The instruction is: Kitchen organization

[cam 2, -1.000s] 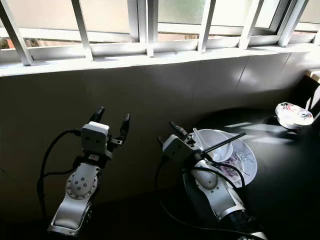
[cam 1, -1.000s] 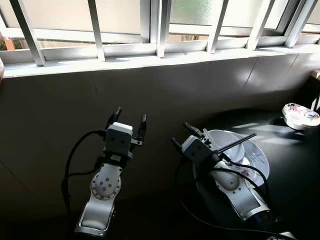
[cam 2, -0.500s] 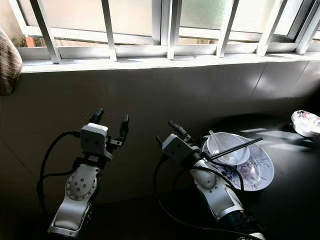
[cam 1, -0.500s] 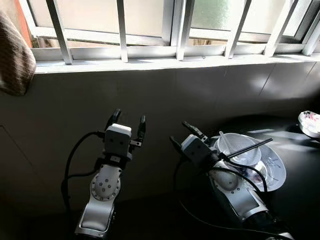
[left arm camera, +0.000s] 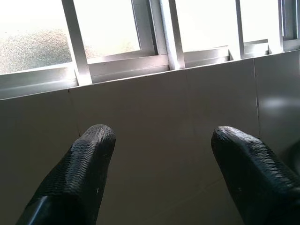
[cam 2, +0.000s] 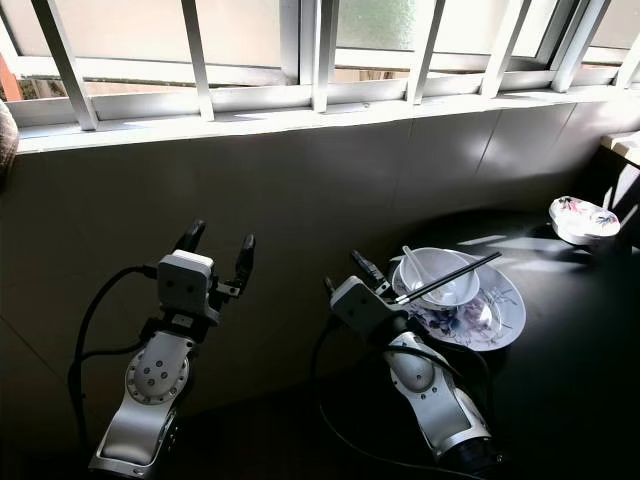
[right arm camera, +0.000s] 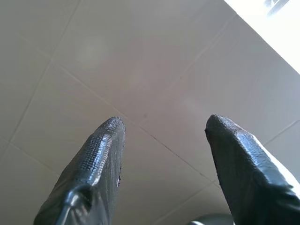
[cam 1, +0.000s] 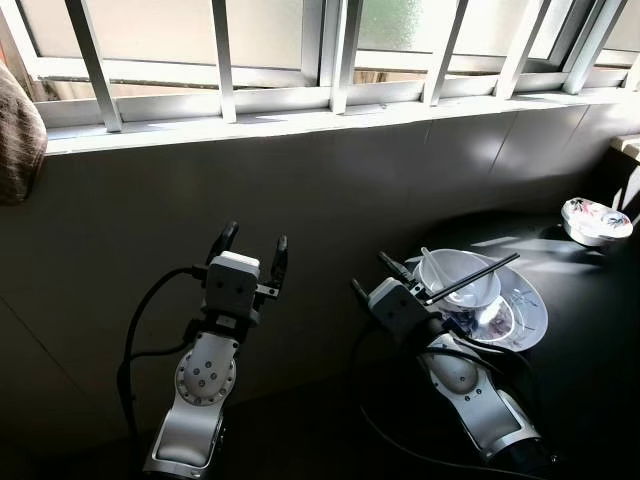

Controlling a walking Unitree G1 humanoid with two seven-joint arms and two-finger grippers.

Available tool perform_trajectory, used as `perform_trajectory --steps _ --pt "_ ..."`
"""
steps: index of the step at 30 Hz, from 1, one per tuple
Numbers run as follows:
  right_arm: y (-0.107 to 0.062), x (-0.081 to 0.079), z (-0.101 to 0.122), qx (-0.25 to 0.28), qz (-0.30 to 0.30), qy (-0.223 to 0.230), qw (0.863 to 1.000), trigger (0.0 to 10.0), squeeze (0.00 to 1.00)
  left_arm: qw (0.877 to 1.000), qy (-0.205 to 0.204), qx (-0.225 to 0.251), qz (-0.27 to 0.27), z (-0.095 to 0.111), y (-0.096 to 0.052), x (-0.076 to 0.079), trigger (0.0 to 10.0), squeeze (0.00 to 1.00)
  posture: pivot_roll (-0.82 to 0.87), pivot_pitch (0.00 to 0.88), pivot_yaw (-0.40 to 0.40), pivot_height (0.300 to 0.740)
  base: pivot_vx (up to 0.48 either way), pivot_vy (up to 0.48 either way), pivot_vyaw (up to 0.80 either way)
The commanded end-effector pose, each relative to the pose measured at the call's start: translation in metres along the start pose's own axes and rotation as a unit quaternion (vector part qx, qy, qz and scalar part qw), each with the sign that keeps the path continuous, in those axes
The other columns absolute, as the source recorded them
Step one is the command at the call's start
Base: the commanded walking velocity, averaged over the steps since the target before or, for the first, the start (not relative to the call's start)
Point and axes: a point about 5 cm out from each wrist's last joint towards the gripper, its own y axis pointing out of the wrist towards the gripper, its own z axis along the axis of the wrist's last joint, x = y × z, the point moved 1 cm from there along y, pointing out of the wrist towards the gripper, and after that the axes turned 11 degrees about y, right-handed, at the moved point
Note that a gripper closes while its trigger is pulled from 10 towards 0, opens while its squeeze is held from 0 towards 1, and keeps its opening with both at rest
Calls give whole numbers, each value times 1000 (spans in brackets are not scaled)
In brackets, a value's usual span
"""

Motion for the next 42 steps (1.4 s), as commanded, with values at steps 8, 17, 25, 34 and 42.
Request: perform_trajectory --steps 8,17,25,34,42 --pt "-17 -9 -17 -45 54 -139 988 10000 0 1000 1 -3 -11 -2 -2 1 10000 0 10 0 -43 740 0 0 0" --pt "-24 -8 -36 -109 59 -182 975 10000 0 1000 1 -5 -15 -3 -1 3 10000 0 5 0 -37 740 0 0 0" --pt "-24 11 -49 -149 30 -209 966 10000 0 1000 5 -7 -14 -5 0 0 10000 0 14 0 -38 740 0 0 0" --pt "-22 22 -57 -158 35 -206 965 10000 0 1000 1 -8 -15 -6 -1 4 10000 0 16 0 -43 740 0 0 0" --pt "-21 35 -62 -171 28 -231 957 10000 0 1000 4 -11 -12 -7 -1 1 10000 0 19 0 -45 740 0 0 0"
